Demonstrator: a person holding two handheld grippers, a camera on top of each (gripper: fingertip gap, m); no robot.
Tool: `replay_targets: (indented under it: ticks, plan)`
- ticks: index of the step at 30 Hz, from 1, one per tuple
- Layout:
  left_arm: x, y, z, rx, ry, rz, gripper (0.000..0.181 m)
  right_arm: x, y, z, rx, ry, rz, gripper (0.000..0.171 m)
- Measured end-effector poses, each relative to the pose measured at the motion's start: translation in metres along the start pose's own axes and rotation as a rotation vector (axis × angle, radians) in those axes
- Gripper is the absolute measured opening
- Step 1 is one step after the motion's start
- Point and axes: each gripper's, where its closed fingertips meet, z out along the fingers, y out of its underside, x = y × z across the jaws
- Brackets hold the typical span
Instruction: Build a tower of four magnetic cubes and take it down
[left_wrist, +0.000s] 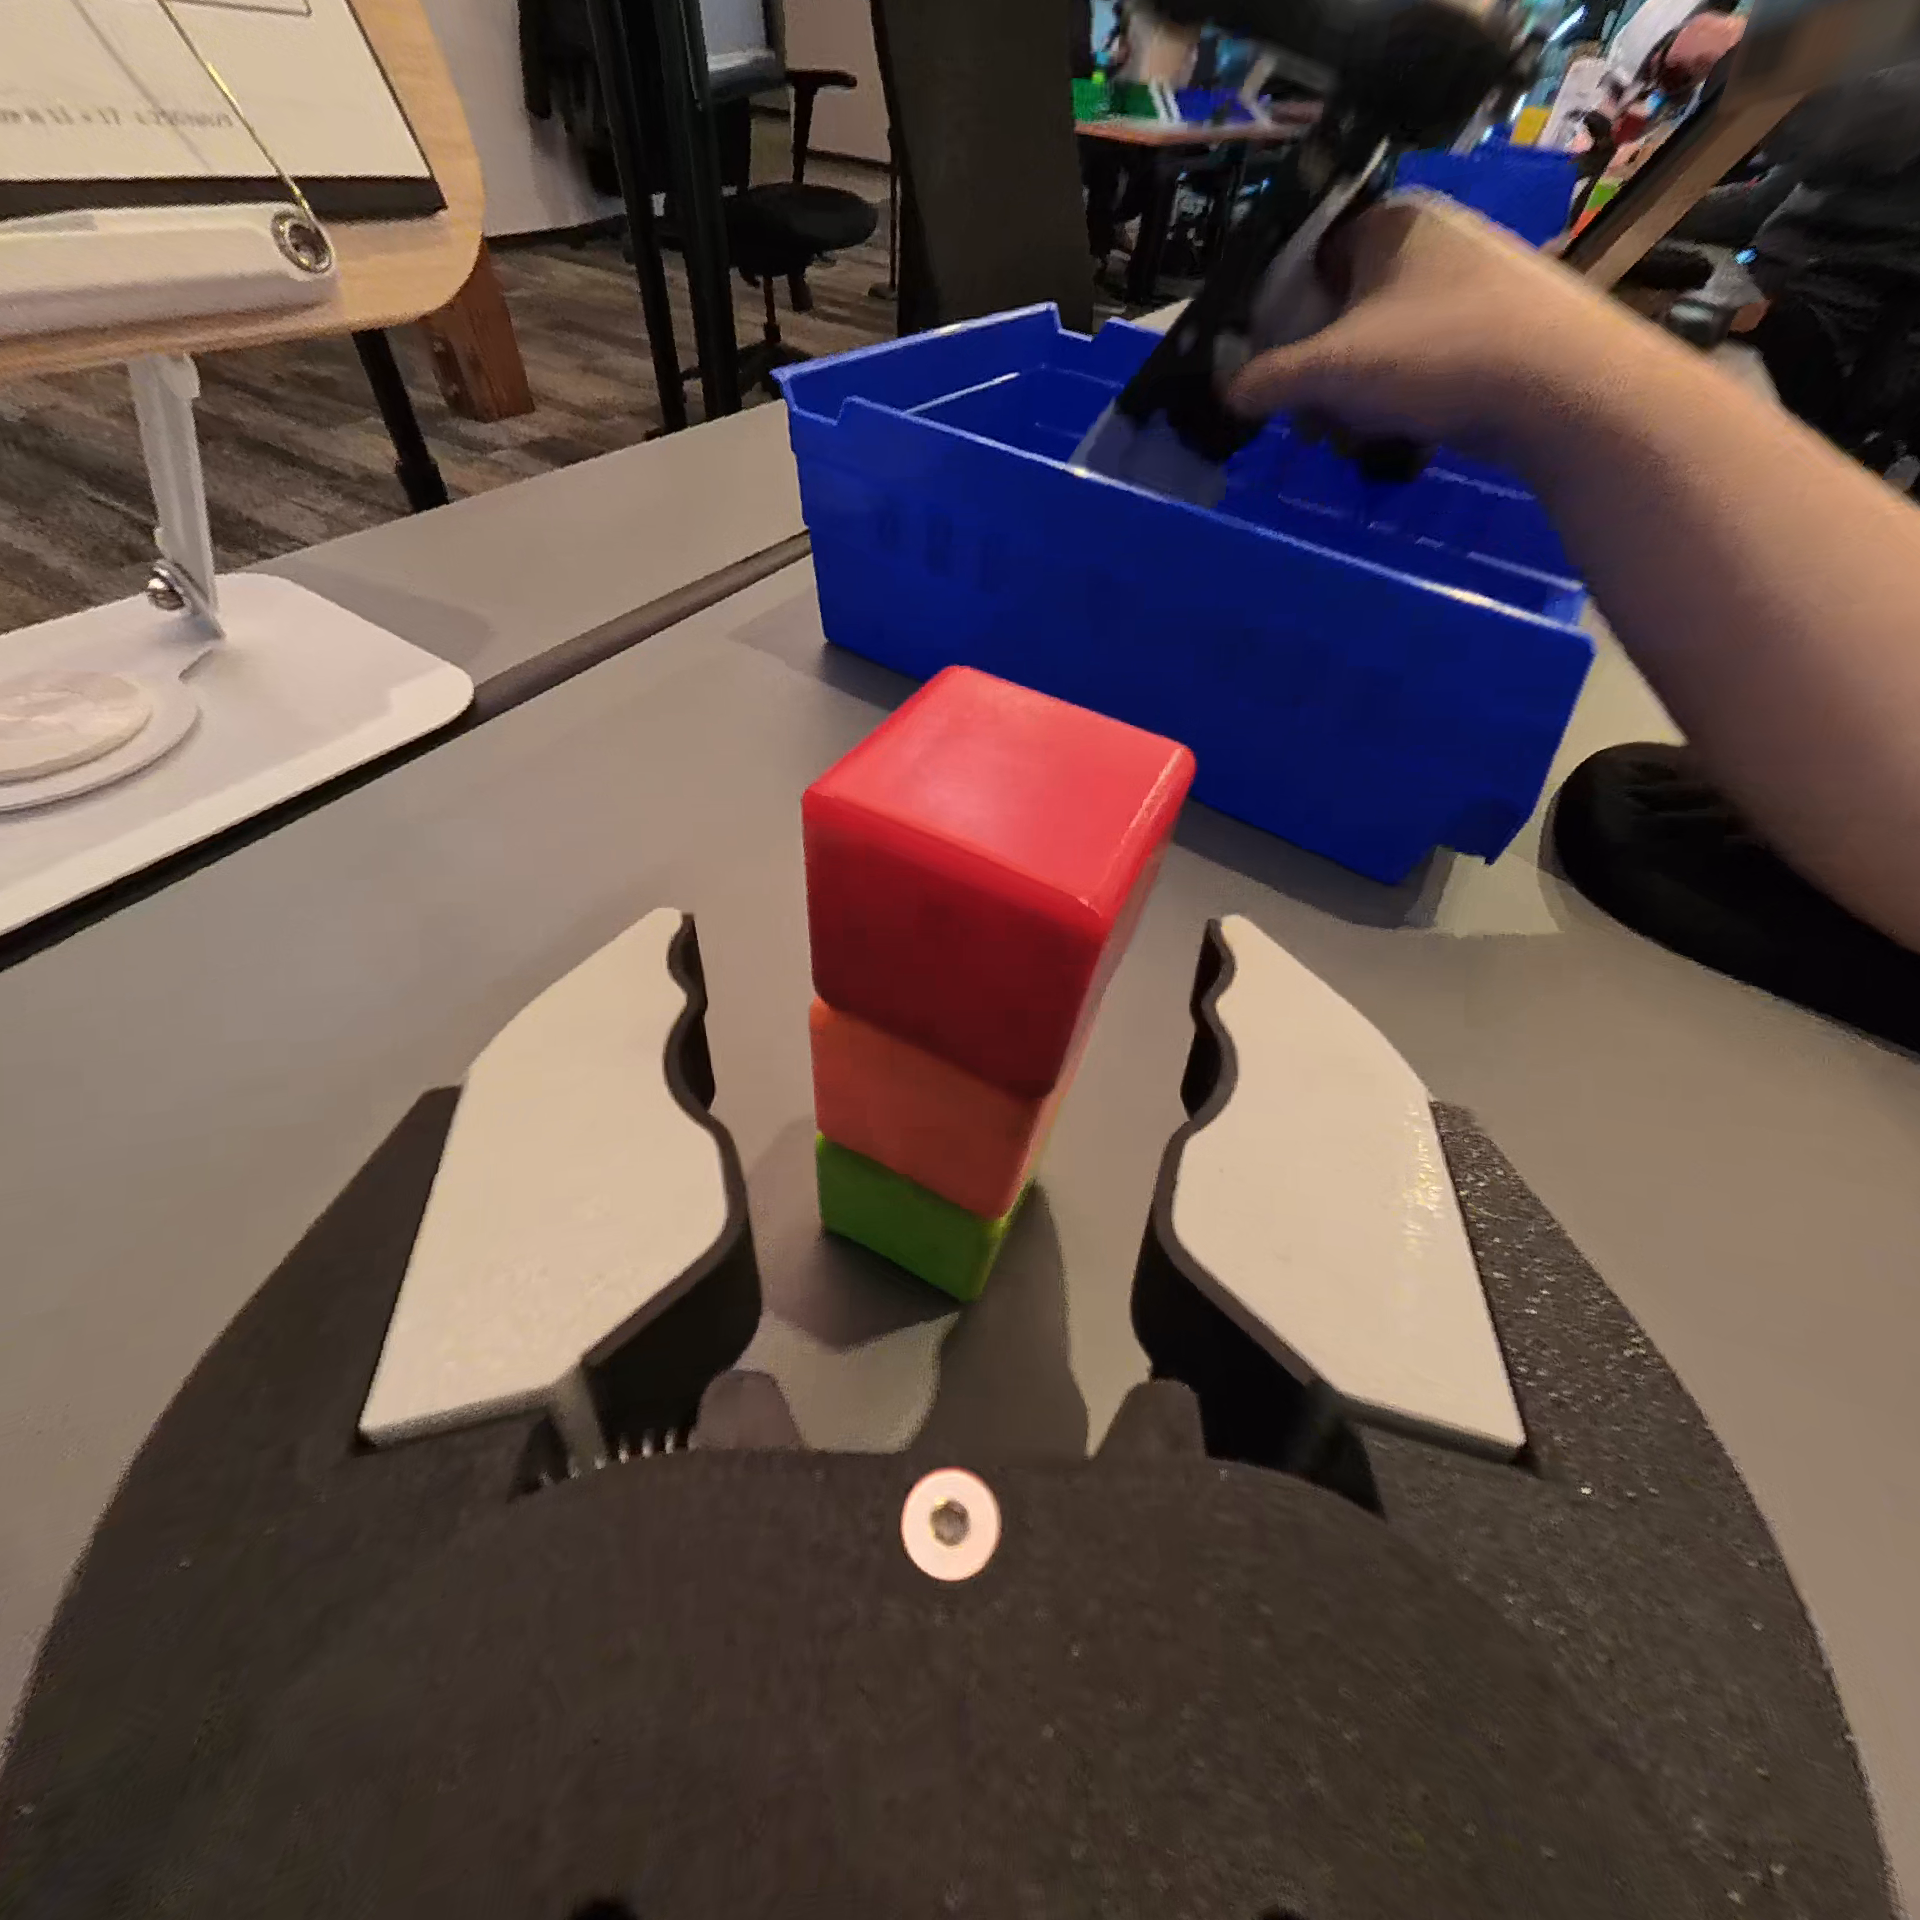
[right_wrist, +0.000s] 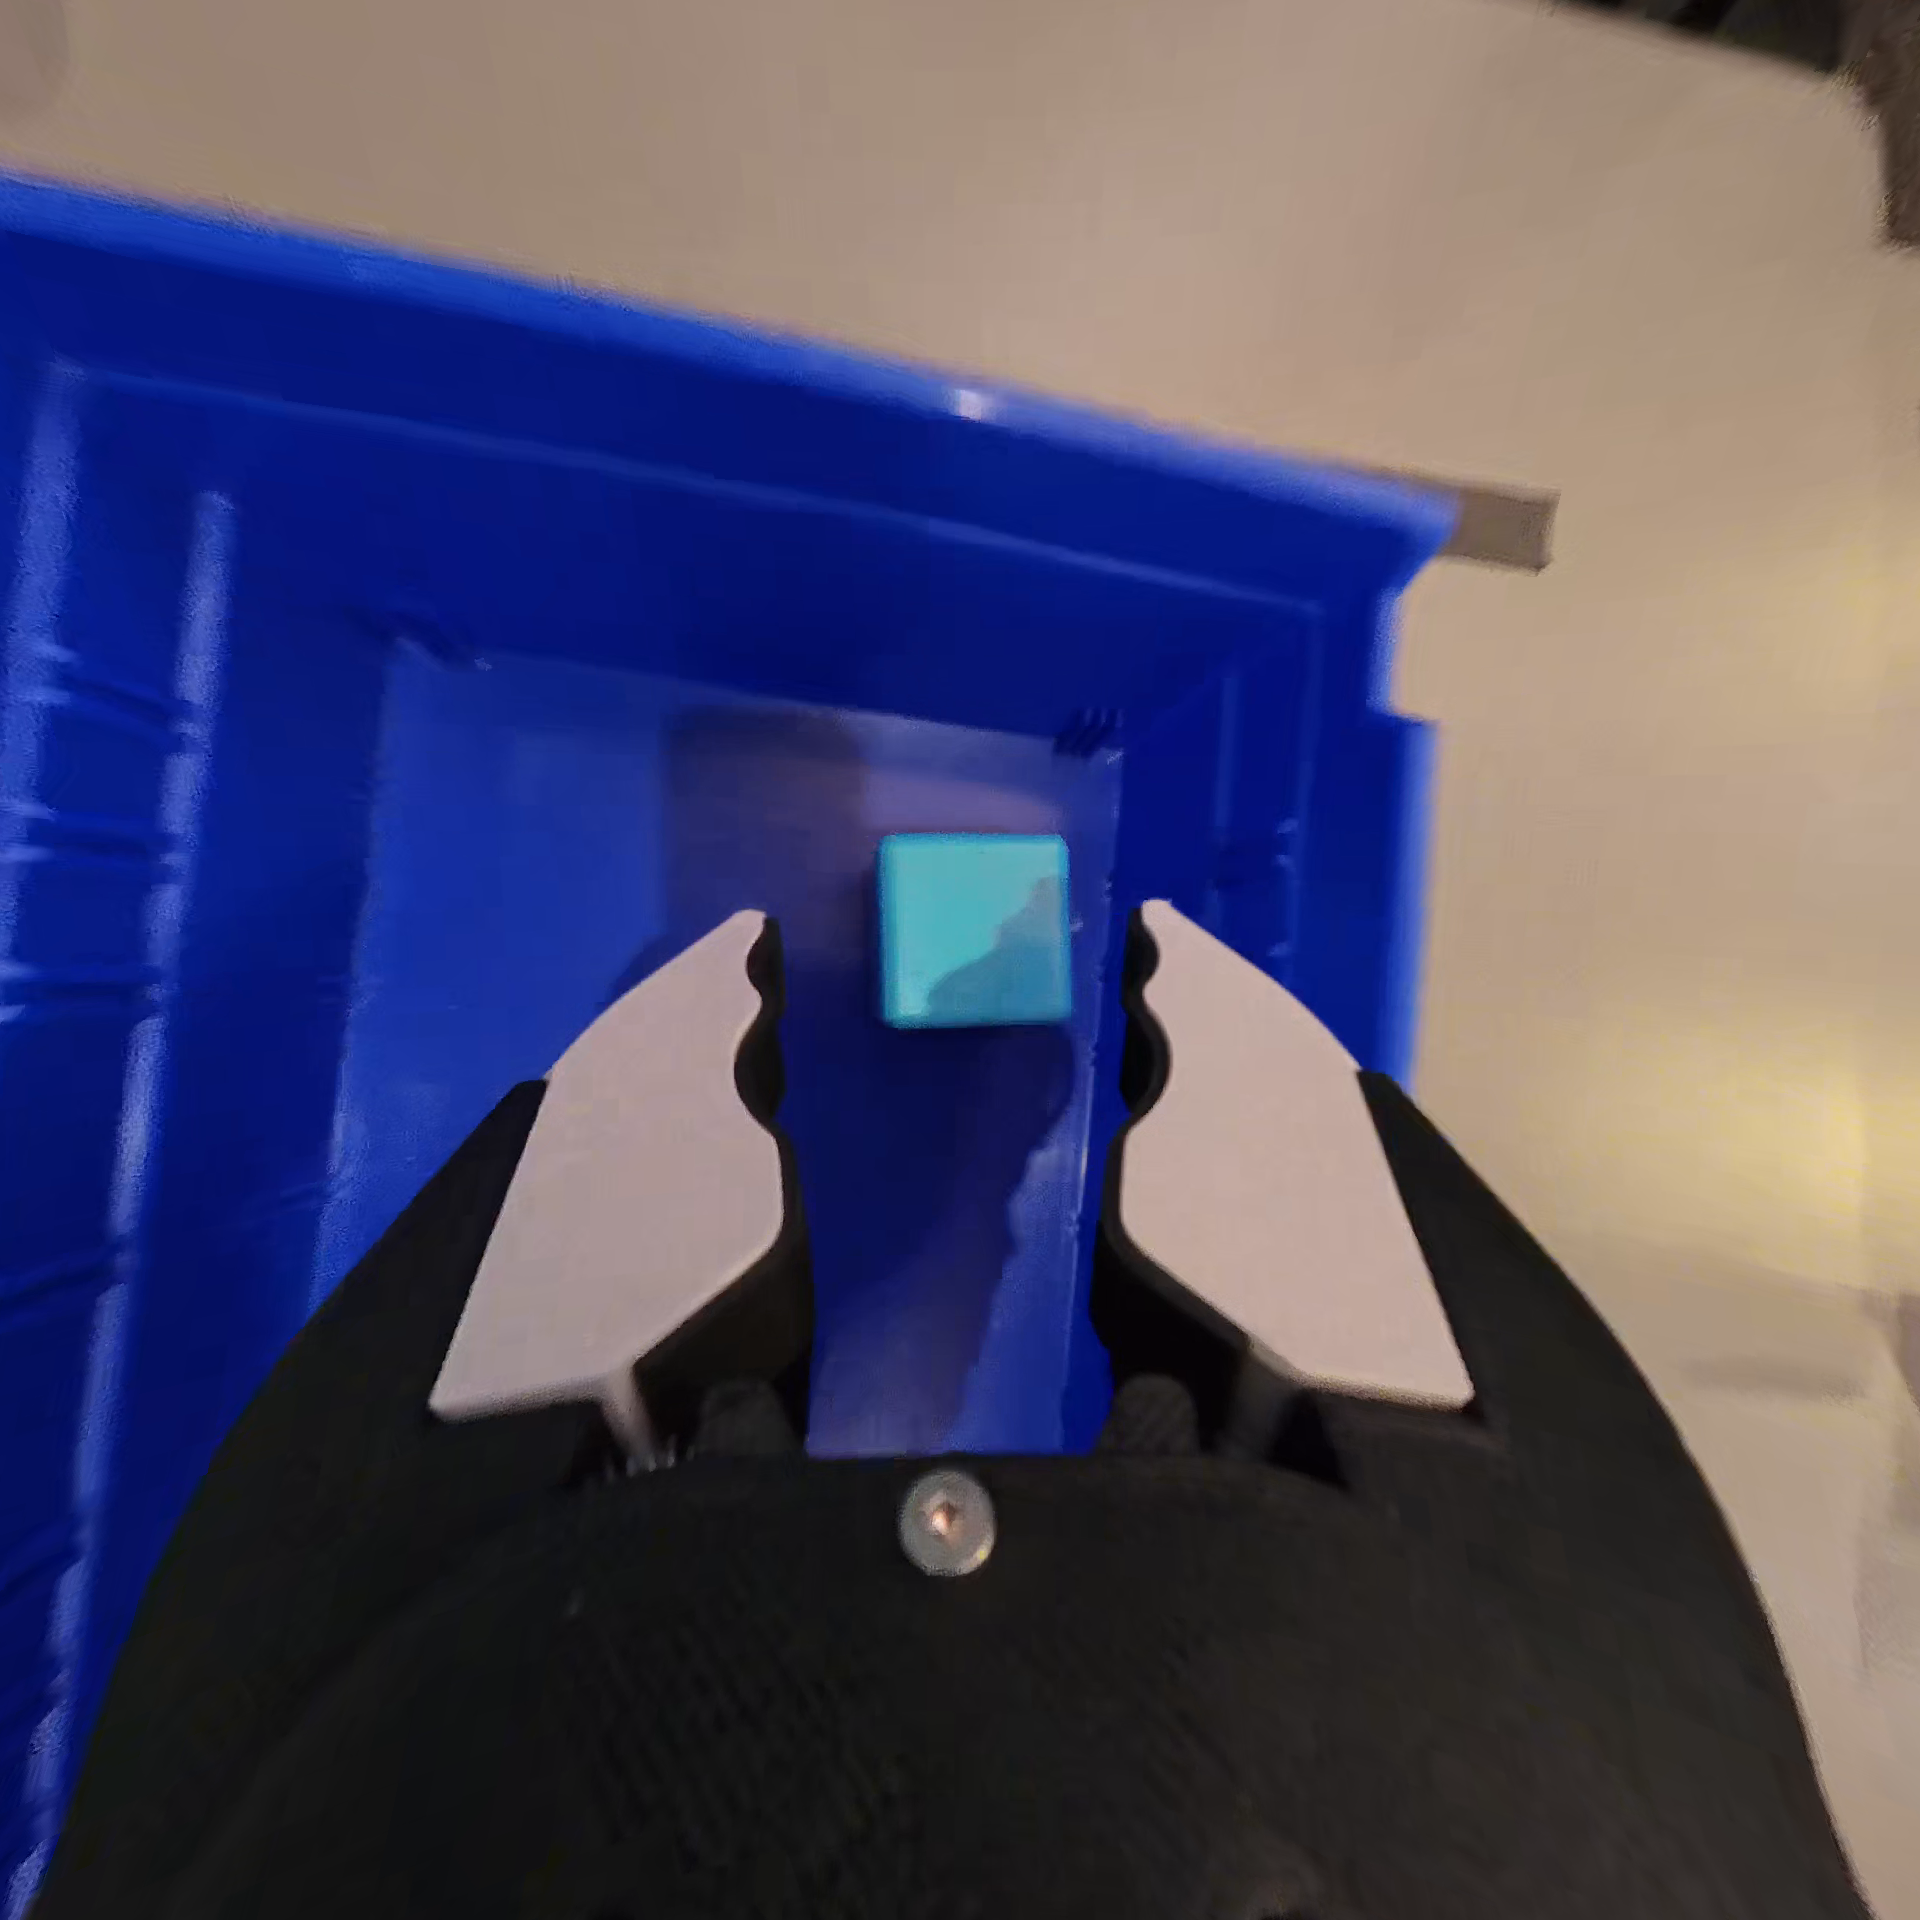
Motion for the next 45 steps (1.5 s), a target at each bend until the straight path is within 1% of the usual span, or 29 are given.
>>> replay_targets:
  ticks: [2,3,5,7,9,11,12,14,17,19,23,24,26,27,30,34,38,40,42,43,45]
  plan:
    - [0.000,0.005,0.001,-0.027,-0.014,0.029,0.088,-0.004,-0.019,-0.029,0.093,-0.012,-0.012,0.065]
    - [-0.001,0.009,0.002,-0.051,-0.021,0.040,0.087,-0.012,-0.029,-0.046,0.151,-0.049,-0.028,0.064]
    - [0.002,0.017,0.004,-0.089,0.002,0.051,0.083,-0.046,-0.050,-0.084,0.284,-0.195,-0.098,0.064]
    - [0.000,0.024,0.006,-0.114,-0.008,0.064,0.079,-0.097,-0.061,-0.123,0.402,-0.405,-0.216,0.064]
    - [-0.001,0.024,0.006,-0.105,-0.015,0.062,0.075,-0.157,-0.056,-0.160,0.483,-0.667,-0.378,0.064]
    - [0.000,0.024,0.006,-0.096,-0.014,0.058,0.069,-0.209,-0.040,-0.187,0.518,-0.892,-0.532,0.064]
    - [-0.002,0.023,0.005,-0.085,-0.022,0.060,0.068,-0.230,-0.031,-0.195,0.525,-0.980,-0.598,0.064]
    - [-0.002,0.026,0.006,-0.096,-0.017,0.062,0.067,-0.263,-0.019,-0.198,0.538,-1.059,-0.699,0.064]
    - [-0.002,0.029,0.007,-0.108,-0.016,0.070,0.065,-0.296,-0.002,-0.180,0.473,-1.036,-0.810,0.069]
    - [-0.002,0.027,0.006,-0.091,-0.013,0.078,0.058,-0.309,0.007,-0.164,0.432,-0.986,-0.857,0.069]
    - [-0.001,0.027,0.007,-0.093,-0.005,0.078,0.058,-0.330,0.021,-0.150,0.344,-1.010,-0.866,0.069]
    - [-0.001,0.027,0.007,-0.093,-0.001,0.075,0.058,-0.332,0.023,-0.146,0.330,-0.996,-0.869,0.067]
    - [-0.001,0.027,0.007,-0.093,0.005,0.076,0.058,-0.332,0.023,-0.138,0.324,-0.953,-0.886,0.054]
    - [-0.001,0.027,0.007,-0.094,0.008,0.079,0.058,-0.333,0.023,-0.137,0.332,-0.946,-0.893,0.053]
    - [0.000,0.028,0.007,-0.095,0.012,0.083,0.058,-0.330,0.024,-0.137,0.327,-0.935,-0.912,0.052]
    - [0.000,0.027,0.008,-0.096,0.010,0.078,0.058,-0.329,0.024,-0.137,0.296,-0.923,-0.888,0.052]
    - [0.001,0.027,0.008,-0.092,0.019,0.069,0.058,-0.328,0.022,-0.137,0.266,-0.964,-0.818,0.051]
    - [0.002,0.028,0.008,-0.098,0.017,0.088,0.058,-0.328,0.019,-0.143,0.257,-1.027,-0.751,0.051]
    - [0.001,0.028,0.008,-0.098,0.012,0.085,0.058,-0.325,0.011,-0.157,0.280,-1.113,-0.670,0.051]
    - [0.001,0.028,0.008,-0.099,0.016,0.080,0.058,-0.319,0.003,-0.165,0.319,-1.126,-0.646,0.051]
    - [0.001,0.028,0.008,-0.100,0.022,0.076,0.058,-0.292,-0.018,-0.180,0.432,-1.067,-0.614,0.051]
